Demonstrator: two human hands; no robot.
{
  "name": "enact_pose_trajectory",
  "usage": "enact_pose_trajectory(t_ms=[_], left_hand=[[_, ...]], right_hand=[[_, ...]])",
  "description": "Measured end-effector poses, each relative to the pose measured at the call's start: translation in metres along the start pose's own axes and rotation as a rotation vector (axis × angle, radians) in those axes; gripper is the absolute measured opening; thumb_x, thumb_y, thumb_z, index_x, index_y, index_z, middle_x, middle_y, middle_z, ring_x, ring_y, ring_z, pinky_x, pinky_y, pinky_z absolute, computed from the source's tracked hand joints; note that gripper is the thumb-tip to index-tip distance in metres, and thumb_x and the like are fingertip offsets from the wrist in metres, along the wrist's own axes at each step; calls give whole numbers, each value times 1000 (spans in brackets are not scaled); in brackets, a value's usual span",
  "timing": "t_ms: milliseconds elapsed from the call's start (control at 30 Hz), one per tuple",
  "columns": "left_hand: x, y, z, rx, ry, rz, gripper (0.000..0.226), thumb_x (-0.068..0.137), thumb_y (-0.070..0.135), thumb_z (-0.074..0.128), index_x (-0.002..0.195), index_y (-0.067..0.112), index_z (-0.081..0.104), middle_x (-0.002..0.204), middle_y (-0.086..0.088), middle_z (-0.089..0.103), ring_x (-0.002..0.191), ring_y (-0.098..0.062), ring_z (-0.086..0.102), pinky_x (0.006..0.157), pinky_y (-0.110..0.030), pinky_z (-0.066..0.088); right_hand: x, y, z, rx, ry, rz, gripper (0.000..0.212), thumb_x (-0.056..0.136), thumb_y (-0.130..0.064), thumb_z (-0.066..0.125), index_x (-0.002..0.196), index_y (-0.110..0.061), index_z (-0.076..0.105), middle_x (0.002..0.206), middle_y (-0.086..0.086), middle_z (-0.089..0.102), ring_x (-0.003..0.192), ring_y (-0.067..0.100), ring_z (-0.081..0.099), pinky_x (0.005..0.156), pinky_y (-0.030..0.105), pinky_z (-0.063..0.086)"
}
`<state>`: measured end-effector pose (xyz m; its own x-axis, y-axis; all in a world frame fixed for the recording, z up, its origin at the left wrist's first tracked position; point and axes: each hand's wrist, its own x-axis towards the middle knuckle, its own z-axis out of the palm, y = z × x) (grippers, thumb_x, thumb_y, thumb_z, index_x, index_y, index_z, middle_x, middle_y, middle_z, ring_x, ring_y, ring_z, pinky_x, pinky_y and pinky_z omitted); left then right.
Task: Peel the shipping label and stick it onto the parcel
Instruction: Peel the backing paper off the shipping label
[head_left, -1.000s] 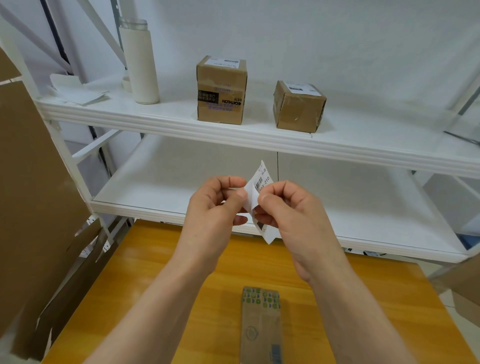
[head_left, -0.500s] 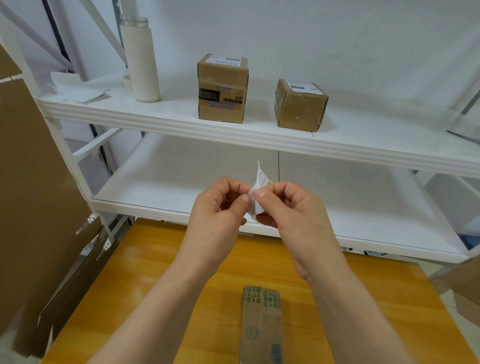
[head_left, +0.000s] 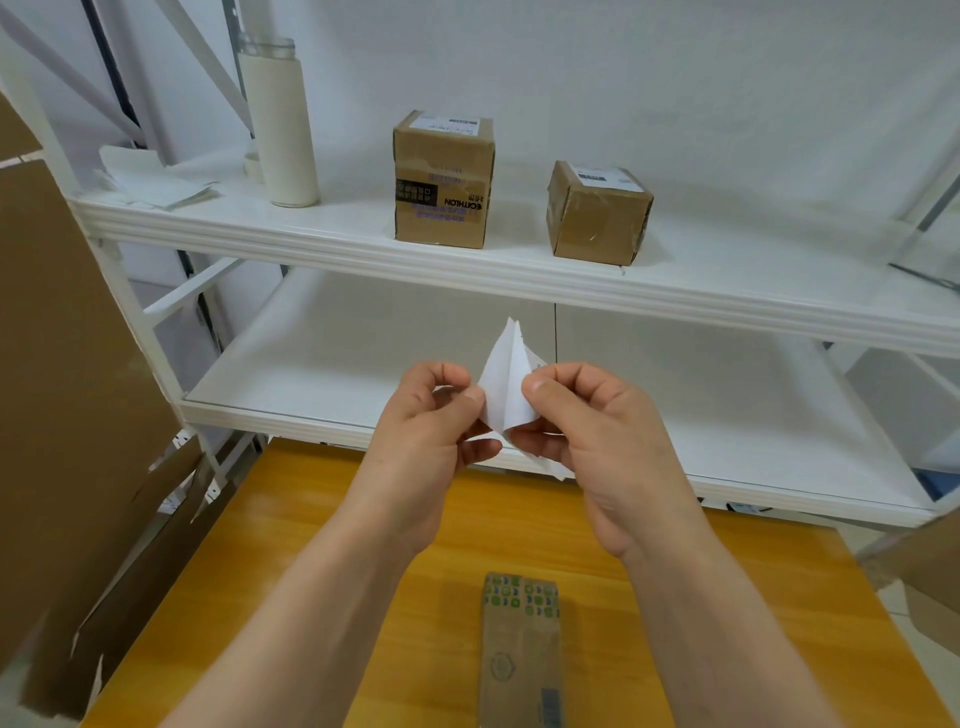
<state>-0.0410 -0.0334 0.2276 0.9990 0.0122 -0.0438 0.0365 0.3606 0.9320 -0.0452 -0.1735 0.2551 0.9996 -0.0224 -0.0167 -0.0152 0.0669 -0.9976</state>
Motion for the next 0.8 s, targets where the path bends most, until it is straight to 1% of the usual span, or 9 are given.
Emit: enact_pose_trajectory(t_ms=[100,200,233,300,367,467,567,667,800], left_hand=[[0,0,-1,63,-31,36,18,98,1,49,88,14,56,93,-9,66,71,-16,62,63,-27,52],[-1,2,0,68,-39,40,19,97,1,46,90,14,58,91,-9,67,73,-17,63,63,-27,52],[-1,2,0,69,-42,41,18,97,3,47,90,14,59,89,-8,67,73,-18,63,63,-27,53],[-2,3,1,79,-50,49,12,98,15,50,91,12,59,85,-5,69,74,-18,65,64,-28,53],[-1,3,2,116,-33,61,18,96,28,58,93,10,60,87,-6,70,76,-18,67,67,-29,53],[1,3,2,183,20,81,19,91,30,66,87,14,58,90,-10,66,78,-20,66,68,-30,52],[1,1,0,178,48,66,14,93,25,64,98,13,60,97,-13,66,79,-18,66,65,-29,52],[0,0,-1,154,48,44,20,95,22,62,114,15,63,102,-15,67,80,-18,66,63,-28,51],[1,0,-2,149,36,30,27,94,23,61,120,16,63,111,-19,68,86,-22,67,66,-30,52]], right_hand=[[-2,-2,0,19,-10,18,7,91,-12,66,87,-8,71,87,8,74,70,18,71,75,34,63],[-2,-2,0,8,-13,22,7,92,-11,65,90,-7,70,88,11,74,69,20,72,75,36,63],[-2,-2,0,-2,-14,22,7,92,-11,65,90,-8,71,88,11,74,69,20,72,75,36,63],[-3,-2,0,-29,-16,17,7,92,-12,65,90,-10,71,87,10,74,72,21,72,75,36,63],[-3,-1,0,-45,-23,13,7,91,-12,65,90,-11,71,87,8,75,74,22,73,73,33,62],[-3,0,1,-61,-38,8,7,92,-12,65,89,-13,72,89,6,76,78,22,74,71,30,61],[-3,0,1,-58,-42,13,8,91,-10,64,89,-12,72,89,5,76,78,21,74,75,34,62],[-3,1,1,-53,-53,19,9,91,-9,63,88,-12,71,89,4,76,78,20,74,76,35,62],[-3,2,1,-41,-60,14,12,91,-7,63,84,-14,70,90,5,76,78,20,73,78,37,62]])
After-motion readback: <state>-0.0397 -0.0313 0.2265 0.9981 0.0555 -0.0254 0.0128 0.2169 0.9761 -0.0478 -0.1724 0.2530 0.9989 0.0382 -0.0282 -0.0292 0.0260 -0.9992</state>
